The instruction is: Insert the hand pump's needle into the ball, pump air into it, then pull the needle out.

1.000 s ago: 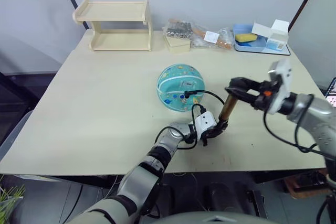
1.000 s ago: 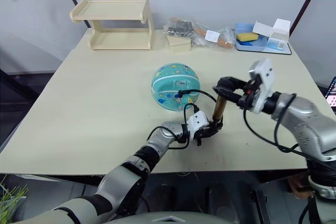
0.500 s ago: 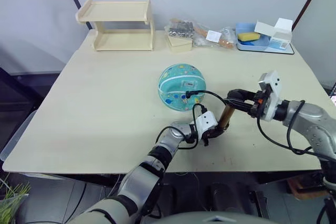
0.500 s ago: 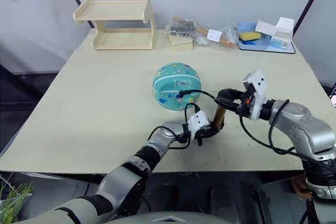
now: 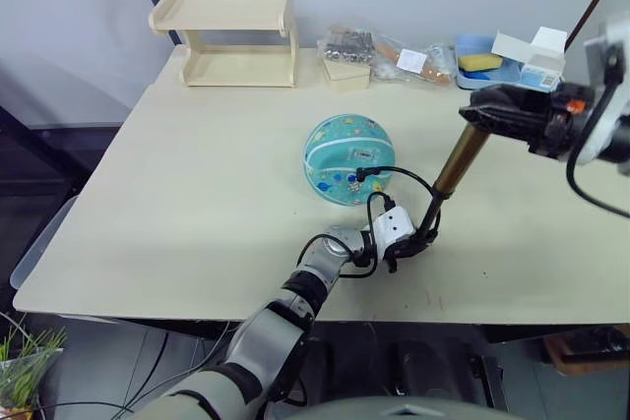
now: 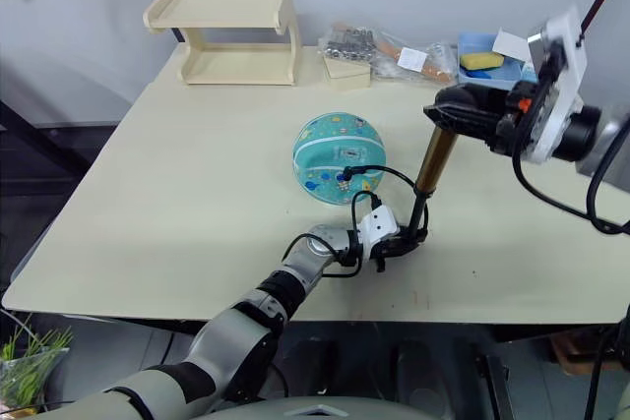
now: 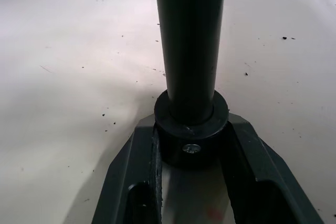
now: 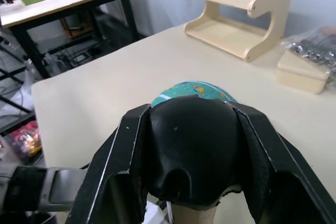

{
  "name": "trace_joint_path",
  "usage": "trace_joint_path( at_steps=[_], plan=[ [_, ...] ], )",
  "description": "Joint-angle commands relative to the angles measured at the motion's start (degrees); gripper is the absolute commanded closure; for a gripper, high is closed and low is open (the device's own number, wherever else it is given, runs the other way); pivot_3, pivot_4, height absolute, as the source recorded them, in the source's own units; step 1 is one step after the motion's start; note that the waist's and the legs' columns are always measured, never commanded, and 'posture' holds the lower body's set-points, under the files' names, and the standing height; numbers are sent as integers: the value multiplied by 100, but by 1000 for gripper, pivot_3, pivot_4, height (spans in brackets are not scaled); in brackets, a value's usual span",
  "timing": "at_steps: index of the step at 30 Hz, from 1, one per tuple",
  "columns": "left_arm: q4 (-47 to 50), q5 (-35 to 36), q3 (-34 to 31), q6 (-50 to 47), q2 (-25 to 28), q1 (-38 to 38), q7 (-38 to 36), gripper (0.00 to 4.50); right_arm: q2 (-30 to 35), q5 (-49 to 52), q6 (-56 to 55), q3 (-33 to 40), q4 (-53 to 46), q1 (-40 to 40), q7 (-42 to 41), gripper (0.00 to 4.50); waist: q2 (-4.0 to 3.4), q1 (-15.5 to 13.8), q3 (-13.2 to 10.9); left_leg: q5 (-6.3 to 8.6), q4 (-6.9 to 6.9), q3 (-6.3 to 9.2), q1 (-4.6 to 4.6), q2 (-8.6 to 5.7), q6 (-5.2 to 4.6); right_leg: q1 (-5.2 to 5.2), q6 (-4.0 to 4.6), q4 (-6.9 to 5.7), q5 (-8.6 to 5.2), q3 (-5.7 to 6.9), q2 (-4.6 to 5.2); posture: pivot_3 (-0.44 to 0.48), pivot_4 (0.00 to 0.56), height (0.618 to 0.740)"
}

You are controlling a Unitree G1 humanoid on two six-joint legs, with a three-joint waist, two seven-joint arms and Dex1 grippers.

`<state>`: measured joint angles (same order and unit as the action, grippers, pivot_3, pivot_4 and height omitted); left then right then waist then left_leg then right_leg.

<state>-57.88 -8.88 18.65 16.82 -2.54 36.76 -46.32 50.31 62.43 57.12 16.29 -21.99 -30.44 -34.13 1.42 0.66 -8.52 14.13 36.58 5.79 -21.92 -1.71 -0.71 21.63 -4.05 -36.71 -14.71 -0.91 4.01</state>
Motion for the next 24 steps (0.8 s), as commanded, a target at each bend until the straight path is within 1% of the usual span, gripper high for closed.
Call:
trace_joint_path(
  at_steps=[1,5,7,9,11,12,13,16,19,22,24],
  plan=[
    [-516,-276,212,-280,125,-315,-63,3459,-232,-1266,-856,-898,149,942,-308,2829,-2,24,21,0,-3,-3,5,0,0,-3,-1,1,0,-3,1,0,150,740],
    [-504,-281,200,-278,159,-351,-34,3459,-676,-2397,-1841,-1770,822,1596,-562,2829,29,95,82,1,-4,-13,33,6,1,-21,-4,-3,-2,-13,-16,0,150,740],
    [-476,-269,194,-283,166,-381,-26,3459,-989,-2730,-2186,-2062,1237,1778,-624,2829,43,123,120,1,-4,-5,43,32,2,-24,-4,-3,-2,-6,-29,0,150,740],
    [-451,-258,192,-288,173,-401,-22,3459,-1229,-2932,-2408,-2194,1533,1869,-676,2829,54,141,136,2,-10,0,61,42,3,-35,-3,-3,-2,-3,-39,0,150,740],
    [-425,-261,198,-293,185,-417,-21,3459,-1410,-3200,-2639,-2343,1805,1980,-735,2830,49,142,136,3,-20,4,101,52,5,-69,0,-2,-5,-1,-44,0,150,740],
    [-416,-265,201,-292,197,-420,-21,3459,-1455,-3310,-2734,-2391,1868,2034,-771,2830,47,141,137,15,-26,4,120,54,26,-85,4,-1,-8,-1,-44,0,150,740],
    [-410,-262,197,-296,204,-421,-22,3459,-1488,-3333,-2774,-2362,1859,2066,-789,2830,42,143,139,16,-27,7,124,55,28,-90,20,-2,-18,2,-44,0,150,740],
    [-410,-259,192,-301,224,-411,-30,3459,-1361,-3014,-2601,-1904,1286,1978,-798,2830,34,142,141,18,-27,10,125,56,30,-91,24,-2,-20,3,-45,0,150,740],
    [-451,-285,215,-287,207,-412,-13,3459,-1021,-2421,-2150,-1237,502,1680,-752,2830,5,125,117,18,-27,19,116,54,31,-91,23,-2,-19,11,-43,0,150,740],
    [-501,-295,218,-287,157,-371,-2,3459,-535,-1296,-1327,-420,-232,1076,-562,2830,-45,96,43,17,-26,16,101,43,31,-83,19,-1,-17,8,-32,0,150,740],
    [-534,-298,213,-286,126,-340,3,3459,-175,-502,-823,88,-376,611,-381,2830,-93,45,21,9,-19,15,60,28,20,-44,5,-3,-8,5,-24,0,150,740]
  ],
)
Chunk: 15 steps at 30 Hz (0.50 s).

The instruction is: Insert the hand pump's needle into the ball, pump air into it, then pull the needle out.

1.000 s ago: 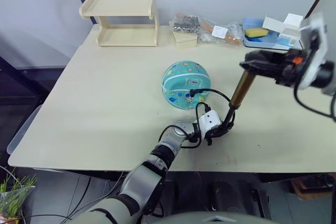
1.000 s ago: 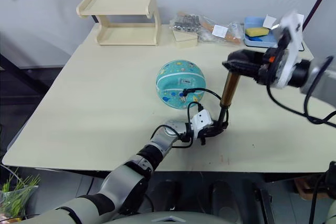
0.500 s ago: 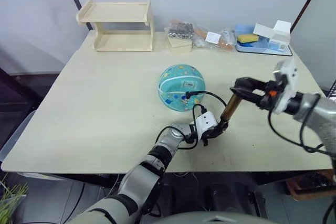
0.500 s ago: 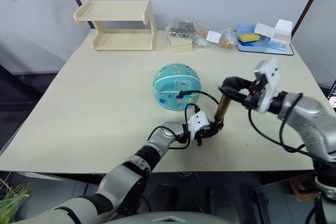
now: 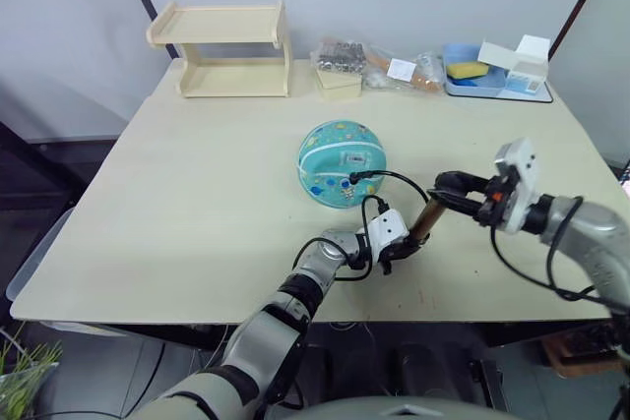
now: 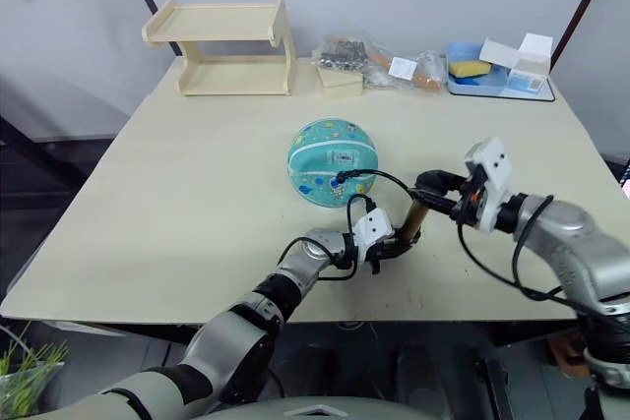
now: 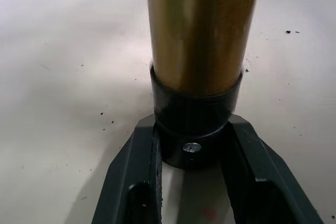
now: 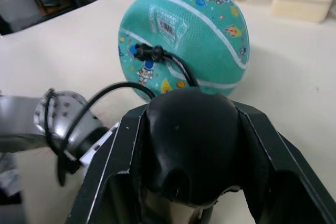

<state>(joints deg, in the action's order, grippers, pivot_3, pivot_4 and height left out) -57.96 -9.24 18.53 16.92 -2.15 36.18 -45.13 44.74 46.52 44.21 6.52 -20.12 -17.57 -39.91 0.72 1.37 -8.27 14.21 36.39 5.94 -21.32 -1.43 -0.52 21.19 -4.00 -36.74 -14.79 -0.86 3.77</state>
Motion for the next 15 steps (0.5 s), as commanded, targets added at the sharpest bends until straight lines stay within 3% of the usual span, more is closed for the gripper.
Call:
trace_joint_path(
  at_steps=[1,4,8,15],
  plan=[
    [-540,-264,221,-295,79,-271,-117,3459,502,1361,651,1227,-578,-839,277,2831,-31,-59,-11,-9,9,-4,-40,-4,-14,36,0,-6,2,-3,1,0,150,740],
    [-583,-268,212,-285,40,-241,-127,3459,1066,2431,1241,1789,-319,-1649,612,2831,-35,-93,-38,-12,10,7,-65,-24,-15,55,-1,-4,5,2,-3,0,150,740],
    [-618,-262,199,-270,47,-215,-143,3459,1404,3101,1604,1923,-82,-2166,971,2831,-21,-100,-70,-12,11,1,-70,-27,-16,57,-1,-2,4,1,21,0,150,740],
    [-631,-262,207,-263,75,-180,-178,3459,1099,2210,1341,1221,-452,-1181,765,2831,8,-79,-80,-12,12,-3,-72,-28,-17,58,-3,1,4,1,22,0,150,740]
  ],
)
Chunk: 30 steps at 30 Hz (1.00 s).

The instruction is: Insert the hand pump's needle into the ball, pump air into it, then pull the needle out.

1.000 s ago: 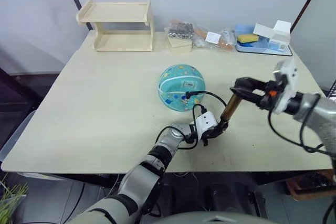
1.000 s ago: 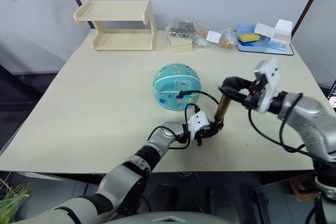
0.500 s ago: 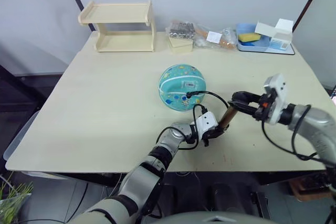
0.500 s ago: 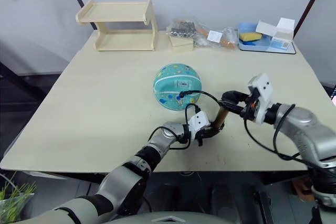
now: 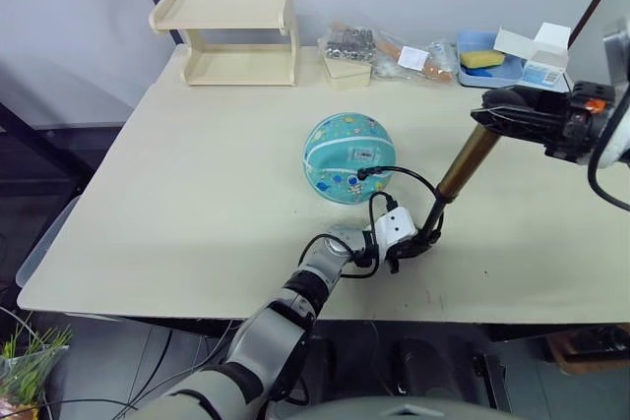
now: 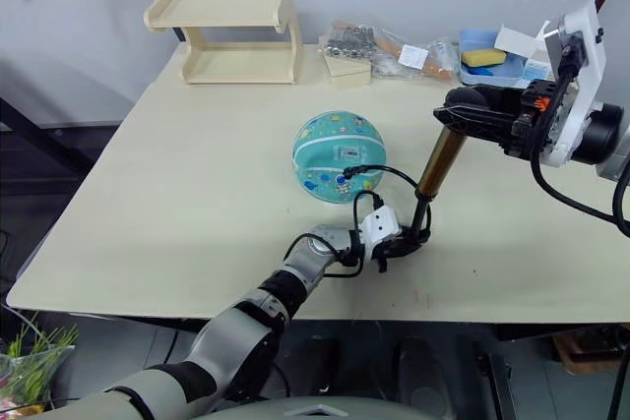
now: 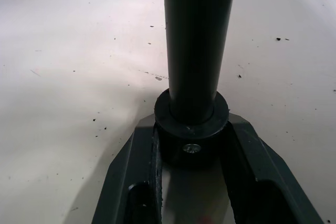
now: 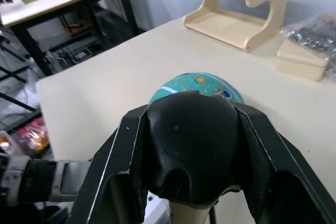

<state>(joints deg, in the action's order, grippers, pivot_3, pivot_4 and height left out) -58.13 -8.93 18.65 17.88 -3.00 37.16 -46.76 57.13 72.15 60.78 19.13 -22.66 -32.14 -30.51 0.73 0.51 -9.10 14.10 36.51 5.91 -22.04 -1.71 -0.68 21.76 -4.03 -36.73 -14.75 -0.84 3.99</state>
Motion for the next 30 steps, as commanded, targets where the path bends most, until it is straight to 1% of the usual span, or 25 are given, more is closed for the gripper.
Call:
trace_joint_path(
  at_steps=[1,5,8,11,13,14,16,18,22,24,25,26,27,28,30],
  plan=[
    [-610,-291,194,-359,167,-276,-18,3459,-222,-625,-471,-234,-221,486,-257,2831,13,12,8,0,0,-2,4,0,0,-3,-1,0,0,-1,-1,0,150,740],
    [-557,-281,192,-356,212,-305,-34,3459,-792,-1937,-1308,-1293,71,1250,-561,2831,73,79,69,1,-1,-6,28,6,1,-21,-3,-1,0,-3,-11,0,150,740],
    [-508,-281,195,-361,232,-352,-36,3459,-1207,-2827,-1895,-2029,512,1585,-759,2831,81,105,92,2,-2,-8,40,38,4,-25,-7,-3,2,9,-22,0,150,740],
    [-419,-276,209,-379,257,-413,-55,3459,-1780,-3424,-2354,-2512,1221,1864,-842,2831,102,135,153,3,-10,-1,54,56,4,-25,-7,-4,2,18,-37,0,150,740],
    [-357,-271,215,-392,274,-450,-70,3459,-1995,-3825,-2648,-2726,1569,2007,-908,2831,104,153,191,3,-17,0,63,65,5,-27,-6,-4,1,19,-44,0,150,740],
    [-327,-267,216,-402,283,-465,-76,3459,-2064,-3950,-2747,-2759,1655,2055,-956,2831,104,154,191,5,-22,-2,93,73,7,-50,-3,-4,0,18,-51,0,150,740],
    [-292,-265,217,-424,298,-479,-82,3459,-2078,-3972,-2810,-2652,1543,2047,-1081,2831,97,160,191,16,-25,-3,104,80,25,-57,-1,-4,-1,15,-54,0,150,740],
    [-299,-273,225,-444,297,-471,-79,3459,-1908,-3869,-2728,-2394,1226,1887,-1204,2831,93,166,189,22,-26,-6,108,86,35,-58,18,-4,-13,10,-61,0,150,740],
    [-349,-297,248,-462,246,-446,-52,3459,-1586,-3391,-2344,-1822,644,1546,-1313,2831,69,138,160,22,-26,-5,103,86,36,-55,19,-3,-13,12,-62,0,150,740],
    [-380,-299,248,-476,203,-406,-50,3459,-1303,-2781,-1841,-1349,244,1147,-1311,2831,39,106,126,19,-25,-7,92,82,32,-53,17,-2,-12,11,-58,0,150,740],
    [-392,-298,243,-484,188,-389,-51,3459,-1178,-2471,-1583,-1132,92,942,-1274,2831,26,87,110,15,-22,-7,80,73,25,-45,-1,-3,-2,11,-49,0,150,740],
    [-406,-299,238,-486,175,-374,-50,3459,-1026,-2145,-1327,-914,-38,707,-1239,2831,0,60,94,9,-17,-10,50,61,17,-19,-4,-3,2,9,-41,0,150,740],
    [-413,-300,234,-484,170,-369,-51,3459,-888,-1874,-1102,-734,-106,498,-1193,2831,-12,43,82,6,-8,-8,29,50,11,-2,-3,-4,4,8,-36,0,150,740],
    [-422,-301,229,-482,166,-364,-53,3459,-762,-1625,-894,-568,-126,291,-1149,2831,-27,21,61,6,-6,-9,27,43,11,-1,-3,-4,4,7,-32,0,150,740],
    [-443,-305,219,-475,161,-353,-59,3459,-511,-1088,-479,-250,-82,-126,-1028,2831,-24,2,46,5,-5,-7,7,25,10,11,-2,-2,4,6,-17,0,150,740]
  ],
)
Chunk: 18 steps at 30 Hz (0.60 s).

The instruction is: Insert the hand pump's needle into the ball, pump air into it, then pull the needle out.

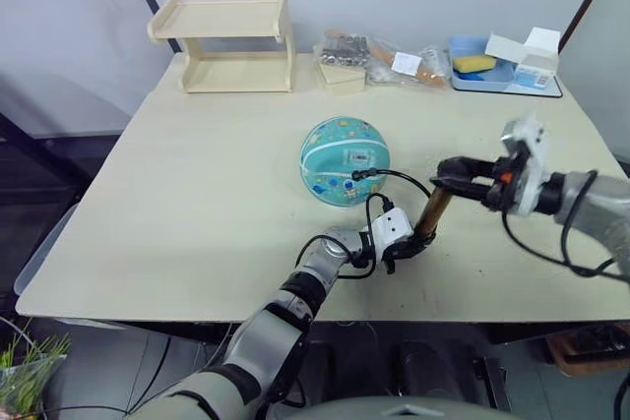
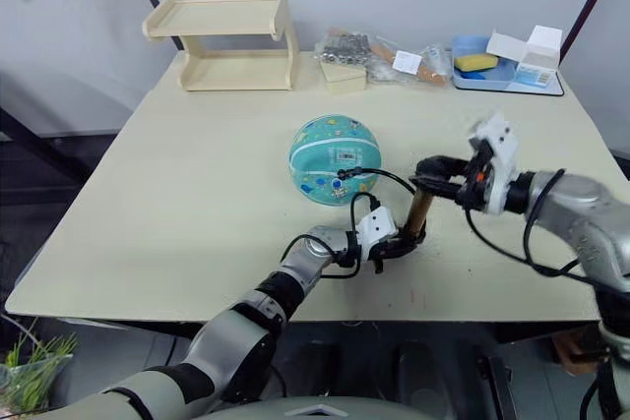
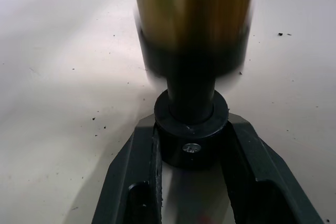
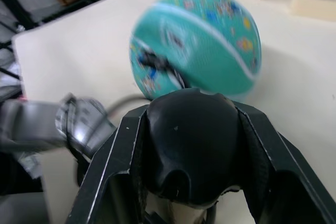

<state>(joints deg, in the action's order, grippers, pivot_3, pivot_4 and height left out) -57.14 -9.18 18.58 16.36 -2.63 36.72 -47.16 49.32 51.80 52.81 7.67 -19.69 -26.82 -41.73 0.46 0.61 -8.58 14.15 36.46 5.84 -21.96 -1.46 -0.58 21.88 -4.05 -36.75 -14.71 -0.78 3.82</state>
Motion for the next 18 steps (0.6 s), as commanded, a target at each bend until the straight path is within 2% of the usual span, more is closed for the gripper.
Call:
trace_joint_path(
  at_steps=[1,4,7,10,13,18],
  plan=[
    [-550,-279,221,-317,126,-309,-24,3459,428,1250,519,1071,-300,-908,146,2831,7,-11,-14,0,0,0,-1,-3,0,-1,0,3,-1,1,2,0,150,740],
    [-570,-271,212,-296,148,-319,-35,3459,752,1918,937,1388,-64,-1475,350,2831,25,-15,-43,0,0,1,-9,-8,0,2,1,6,-1,4,16,0,150,740],
    [-579,-249,197,-296,157,-317,-29,3459,869,2067,1071,1395,-48,-1631,457,2831,52,-10,-61,1,0,0,-10,-16,-1,1,0,11,-1,4,27,0,150,740],
    [-582,-245,195,-293,145,-318,-11,3459,687,1751,899,1166,-167,-1193,433,2831,57,-9,-61,1,0,-5,-15,-19,-1,4,-1,13,-1,0,31,0,150,740],
    [-549,-245,201,-288,138,-316,-3,3459,657,972,455,766,-235,-433,101,2831,74,-8,-51,1,0,-2,-13,-21,-1,0,-2,16,-1,4,30,0,150,740],
    [-499,-241,197,-273,189,-334,1,3459,204,-97,-390,23,109,426,-186,2831,106,30,-26,2,0,-10,14,-16,0,-21,-6,15,-1,-1,25,0,150,740]
  ],
)
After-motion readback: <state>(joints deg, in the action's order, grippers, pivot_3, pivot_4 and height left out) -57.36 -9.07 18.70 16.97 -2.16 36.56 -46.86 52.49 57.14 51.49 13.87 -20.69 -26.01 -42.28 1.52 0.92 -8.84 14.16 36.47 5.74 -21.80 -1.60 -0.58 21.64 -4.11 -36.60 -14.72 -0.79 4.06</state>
